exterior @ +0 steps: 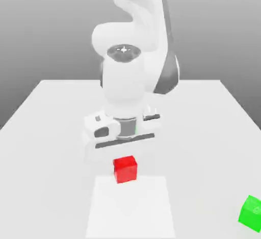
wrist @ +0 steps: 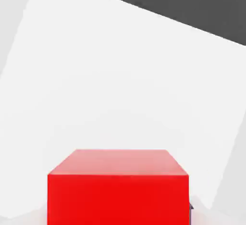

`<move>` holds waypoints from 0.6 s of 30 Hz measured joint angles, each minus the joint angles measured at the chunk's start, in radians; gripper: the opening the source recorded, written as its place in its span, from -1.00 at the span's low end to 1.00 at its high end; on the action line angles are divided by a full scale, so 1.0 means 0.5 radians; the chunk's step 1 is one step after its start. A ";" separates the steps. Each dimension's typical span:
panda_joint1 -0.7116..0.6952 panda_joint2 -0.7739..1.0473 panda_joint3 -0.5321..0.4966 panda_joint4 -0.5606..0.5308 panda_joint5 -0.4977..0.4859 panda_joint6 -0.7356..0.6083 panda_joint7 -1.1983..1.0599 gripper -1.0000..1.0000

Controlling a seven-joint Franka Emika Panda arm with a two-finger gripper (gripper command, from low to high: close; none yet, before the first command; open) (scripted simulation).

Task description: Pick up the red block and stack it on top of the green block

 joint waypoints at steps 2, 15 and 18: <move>0.126 0.076 0.067 0.144 -0.016 -0.071 0.038 -1.00; 0.614 0.689 0.373 0.837 -0.119 -0.157 0.238 1.00; 0.614 0.689 0.373 0.837 -0.119 -0.157 0.238 1.00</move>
